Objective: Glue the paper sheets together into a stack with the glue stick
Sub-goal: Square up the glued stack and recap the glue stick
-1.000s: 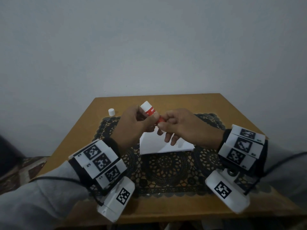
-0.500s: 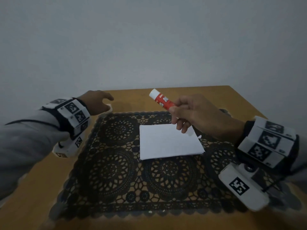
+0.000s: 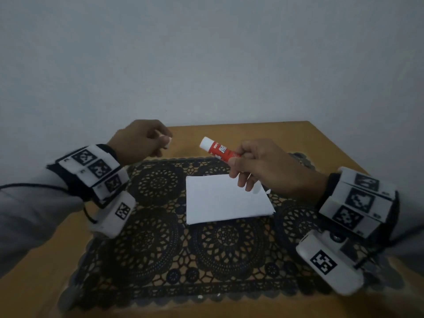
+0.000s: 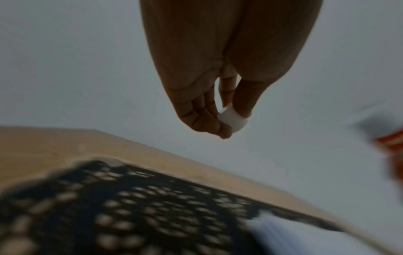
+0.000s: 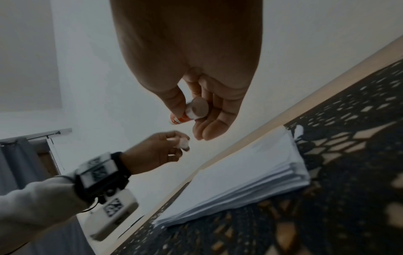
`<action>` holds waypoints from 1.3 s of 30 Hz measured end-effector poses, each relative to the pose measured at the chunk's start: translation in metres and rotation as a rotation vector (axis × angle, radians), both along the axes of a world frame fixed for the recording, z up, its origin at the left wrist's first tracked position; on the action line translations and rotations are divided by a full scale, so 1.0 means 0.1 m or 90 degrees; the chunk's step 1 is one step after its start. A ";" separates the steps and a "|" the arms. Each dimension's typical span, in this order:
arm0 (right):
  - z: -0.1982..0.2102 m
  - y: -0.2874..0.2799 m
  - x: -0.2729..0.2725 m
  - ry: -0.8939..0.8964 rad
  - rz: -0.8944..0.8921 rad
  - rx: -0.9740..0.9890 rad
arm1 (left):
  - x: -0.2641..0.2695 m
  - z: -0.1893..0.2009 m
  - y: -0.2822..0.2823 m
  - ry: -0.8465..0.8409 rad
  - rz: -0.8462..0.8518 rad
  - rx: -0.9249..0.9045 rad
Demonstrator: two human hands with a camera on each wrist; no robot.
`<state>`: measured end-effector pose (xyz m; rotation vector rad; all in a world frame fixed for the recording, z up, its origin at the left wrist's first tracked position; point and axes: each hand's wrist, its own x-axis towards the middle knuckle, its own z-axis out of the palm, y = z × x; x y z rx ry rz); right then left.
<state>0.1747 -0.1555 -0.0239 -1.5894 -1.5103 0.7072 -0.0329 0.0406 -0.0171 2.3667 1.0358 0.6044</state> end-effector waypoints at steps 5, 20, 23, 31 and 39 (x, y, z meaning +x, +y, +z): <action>0.12 -0.12 -0.10 -0.006 0.004 0.021 | 0.14 0.29 -0.74 -0.122 -0.143 -0.108; 0.34 -0.47 -0.16 -0.102 0.022 0.087 | 0.10 0.59 -1.30 -0.087 -0.139 -0.030; 0.38 -0.44 -0.13 -0.095 0.022 0.086 | 0.08 0.62 -1.30 -0.095 -0.172 -0.036; 0.36 -0.36 -0.15 -0.116 0.018 0.102 | 0.12 0.63 -1.26 -0.045 -0.110 -0.021; 0.29 -0.40 -0.14 -0.122 0.058 0.104 | 0.03 0.53 -1.28 0.017 -0.158 0.066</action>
